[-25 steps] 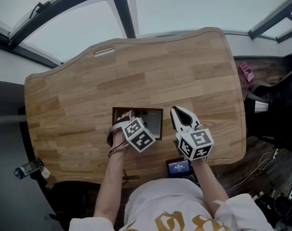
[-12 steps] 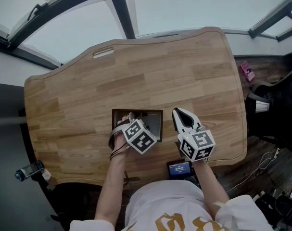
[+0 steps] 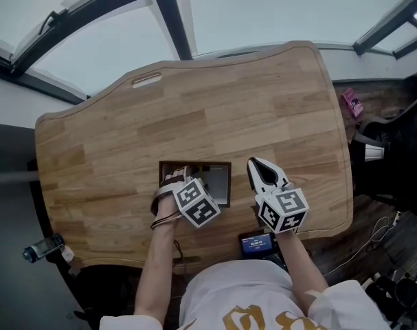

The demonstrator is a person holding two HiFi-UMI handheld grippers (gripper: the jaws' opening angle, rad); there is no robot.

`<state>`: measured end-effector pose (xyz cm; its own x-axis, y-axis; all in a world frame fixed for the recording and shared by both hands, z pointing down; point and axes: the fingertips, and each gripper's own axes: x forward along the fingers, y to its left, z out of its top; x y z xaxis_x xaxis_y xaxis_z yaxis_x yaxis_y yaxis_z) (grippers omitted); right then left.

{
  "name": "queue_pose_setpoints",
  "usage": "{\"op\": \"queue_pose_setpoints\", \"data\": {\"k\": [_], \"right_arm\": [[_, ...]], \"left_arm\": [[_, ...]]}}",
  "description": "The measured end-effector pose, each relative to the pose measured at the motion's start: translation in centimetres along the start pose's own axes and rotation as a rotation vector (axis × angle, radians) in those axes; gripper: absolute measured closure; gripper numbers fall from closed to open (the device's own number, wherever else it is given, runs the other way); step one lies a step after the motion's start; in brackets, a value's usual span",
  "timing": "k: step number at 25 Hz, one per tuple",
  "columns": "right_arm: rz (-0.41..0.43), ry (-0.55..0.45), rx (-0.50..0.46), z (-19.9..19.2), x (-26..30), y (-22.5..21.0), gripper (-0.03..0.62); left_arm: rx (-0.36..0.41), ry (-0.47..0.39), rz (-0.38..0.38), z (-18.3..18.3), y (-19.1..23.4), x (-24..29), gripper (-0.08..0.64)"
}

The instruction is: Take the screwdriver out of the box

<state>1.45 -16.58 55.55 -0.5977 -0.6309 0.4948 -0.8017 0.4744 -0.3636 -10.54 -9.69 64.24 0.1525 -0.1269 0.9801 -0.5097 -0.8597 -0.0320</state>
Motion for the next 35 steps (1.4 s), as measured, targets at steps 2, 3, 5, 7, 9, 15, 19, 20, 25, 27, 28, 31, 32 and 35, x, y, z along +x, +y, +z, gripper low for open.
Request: {"op": "queue_pose_setpoints", "data": {"k": [2, 3, 5, 7, 9, 15, 19, 20, 25, 27, 28, 31, 32, 35], "right_arm": [[-0.007, 0.001, 0.010, -0.1, -0.1, -0.4, 0.560], [-0.009, 0.002, 0.014, -0.1, -0.2, -0.6, 0.560], [-0.009, 0.004, 0.019, -0.3, -0.2, -0.7, 0.560], [-0.007, 0.006, 0.026, -0.4, -0.2, -0.7, 0.560], [-0.006, 0.008, 0.033, -0.4, -0.1, -0.8, 0.560], [0.017, 0.004, 0.023, -0.1, 0.1, 0.2, 0.560], [0.013, 0.012, 0.042, -0.6, -0.1, -0.3, 0.560], [0.012, 0.014, 0.051, -0.7, -0.1, -0.4, 0.560], [0.009, 0.021, 0.065, -1.0, -0.2, -0.7, 0.560], [0.010, 0.020, 0.069, -1.0, -0.1, -0.6, 0.560], [0.012, 0.020, 0.069, -1.0, -0.1, -0.6, 0.560], [0.017, 0.020, 0.066, -1.0, 0.0, -0.6, 0.560], [0.017, 0.021, 0.065, -1.0, 0.0, -0.6, 0.560], [0.020, 0.026, 0.063, -1.2, 0.1, -0.4, 0.560]], "left_arm": [[0.044, 0.009, 0.029, 0.2, 0.3, 0.1, 0.333], [0.056, 0.013, 0.035, 0.3, 0.4, 0.2, 0.333], [0.064, 0.018, 0.042, 0.2, 0.5, 0.2, 0.333], [0.059, 0.021, 0.035, 0.2, 0.4, 0.3, 0.333], [0.042, 0.013, 0.013, 0.3, 0.3, 0.3, 0.333], [0.032, -0.004, 0.003, 0.0, 0.2, -0.6, 0.382], [0.051, -0.010, 0.054, 0.3, 0.8, -0.4, 0.328], [0.059, 0.006, 0.049, 0.2, 0.8, -0.1, 0.327], [0.068, 0.116, -0.082, -0.8, -0.3, 1.3, 0.362], [0.066, 0.141, -0.114, -1.1, -0.5, 1.5, 0.367], [0.066, 0.146, -0.121, -1.1, -0.6, 1.6, 0.367], [0.065, 0.148, -0.122, -1.1, -0.6, 1.7, 0.367], [0.065, 0.148, -0.122, -1.0, -0.6, 1.7, 0.367], [0.061, 0.154, -0.121, -1.1, -0.7, 1.7, 0.367]]}}
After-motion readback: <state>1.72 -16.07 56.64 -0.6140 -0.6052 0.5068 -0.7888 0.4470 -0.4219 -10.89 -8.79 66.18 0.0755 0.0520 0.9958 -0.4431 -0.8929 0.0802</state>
